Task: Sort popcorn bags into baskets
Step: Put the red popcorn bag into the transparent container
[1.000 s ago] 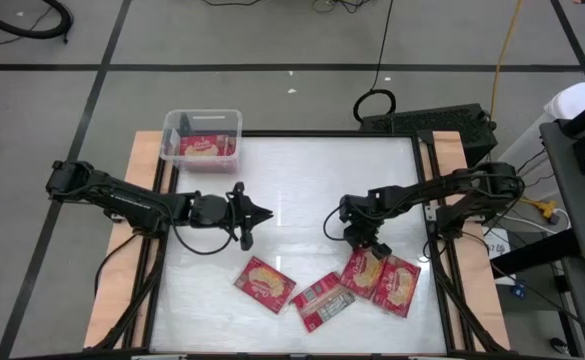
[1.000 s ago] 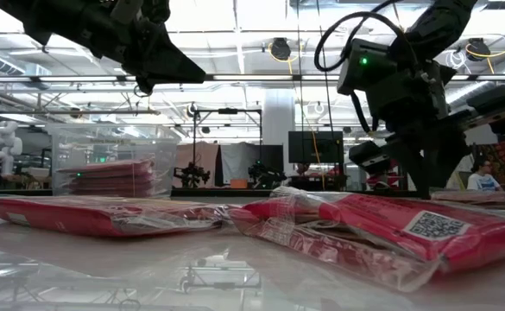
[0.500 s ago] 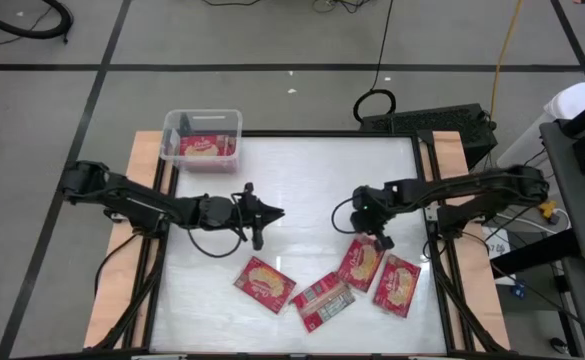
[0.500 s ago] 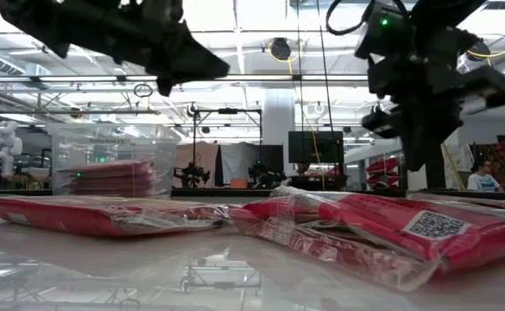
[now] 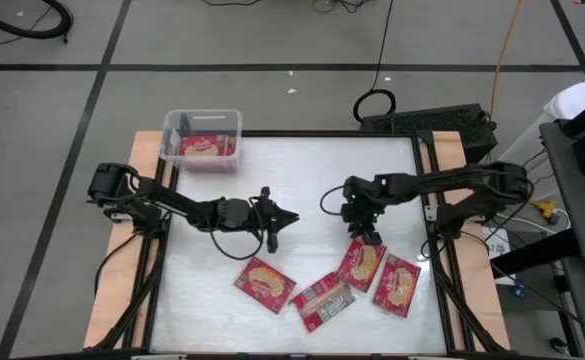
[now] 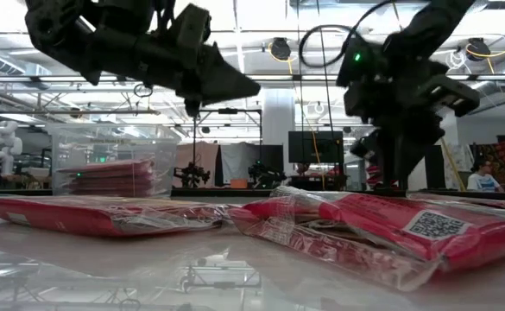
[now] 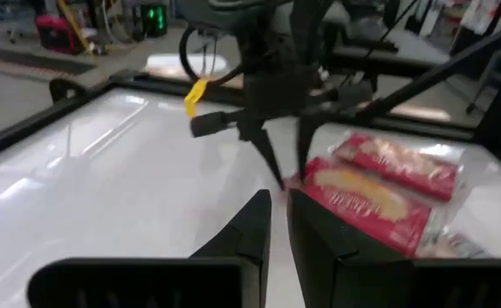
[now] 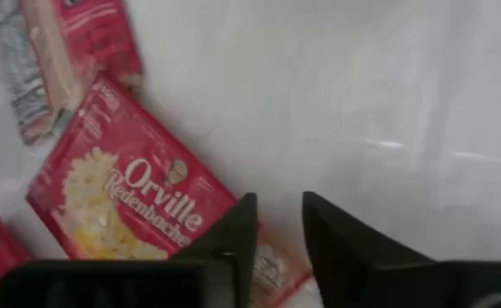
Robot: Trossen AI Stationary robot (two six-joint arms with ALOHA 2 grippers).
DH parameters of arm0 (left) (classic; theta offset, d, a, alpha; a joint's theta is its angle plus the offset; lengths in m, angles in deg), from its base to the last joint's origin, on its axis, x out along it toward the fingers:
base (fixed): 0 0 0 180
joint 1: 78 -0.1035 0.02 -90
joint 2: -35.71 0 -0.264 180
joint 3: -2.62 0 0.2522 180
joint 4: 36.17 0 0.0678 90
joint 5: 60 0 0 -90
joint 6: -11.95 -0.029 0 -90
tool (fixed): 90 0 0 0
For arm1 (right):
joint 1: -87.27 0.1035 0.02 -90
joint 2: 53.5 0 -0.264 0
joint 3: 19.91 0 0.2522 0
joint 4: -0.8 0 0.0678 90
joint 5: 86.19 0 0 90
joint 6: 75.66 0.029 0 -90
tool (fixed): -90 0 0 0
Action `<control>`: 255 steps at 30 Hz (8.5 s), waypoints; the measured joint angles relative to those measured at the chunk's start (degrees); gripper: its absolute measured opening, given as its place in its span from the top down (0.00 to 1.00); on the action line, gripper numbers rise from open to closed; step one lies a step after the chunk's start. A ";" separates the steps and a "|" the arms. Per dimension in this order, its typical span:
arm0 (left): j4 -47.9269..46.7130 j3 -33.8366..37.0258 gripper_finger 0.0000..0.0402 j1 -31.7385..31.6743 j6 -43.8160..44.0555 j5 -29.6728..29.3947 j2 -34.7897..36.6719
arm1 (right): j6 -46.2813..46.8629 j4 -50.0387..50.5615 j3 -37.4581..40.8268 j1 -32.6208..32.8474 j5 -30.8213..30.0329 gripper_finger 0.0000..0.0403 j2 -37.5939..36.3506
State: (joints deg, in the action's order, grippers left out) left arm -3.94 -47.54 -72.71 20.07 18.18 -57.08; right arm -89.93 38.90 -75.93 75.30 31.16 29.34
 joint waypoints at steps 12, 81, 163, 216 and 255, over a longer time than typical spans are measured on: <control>-4.58 0.09 0.89 -1.46 -0.26 -0.02 0.10 | -7.43 3.05 3.25 -3.82 9.24 0.53 5.77; 11.02 -3.54 0.47 -3.30 7.27 13.73 -17.47 | 18.51 -19.93 7.02 13.36 -26.01 1.00 -23.33; -32.76 -7.58 0.65 4.55 -9.04 3.04 12.90 | 25.27 -92.37 15.54 22.93 -39.38 0.90 17.92; -48.67 -19.45 0.93 -1.20 -4.63 13.04 4.10 | 32.46 -90.86 15.47 22.81 -39.63 0.84 17.81; -108.67 -39.14 0.92 -45.33 -45.33 -6.05 30.20 | 19.56 -87.92 15.52 21.44 -42.10 0.72 17.87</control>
State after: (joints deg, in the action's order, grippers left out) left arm -112.61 -86.69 -118.03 -25.26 12.13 -26.88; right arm -70.37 -49.02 -60.41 96.74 -10.94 47.21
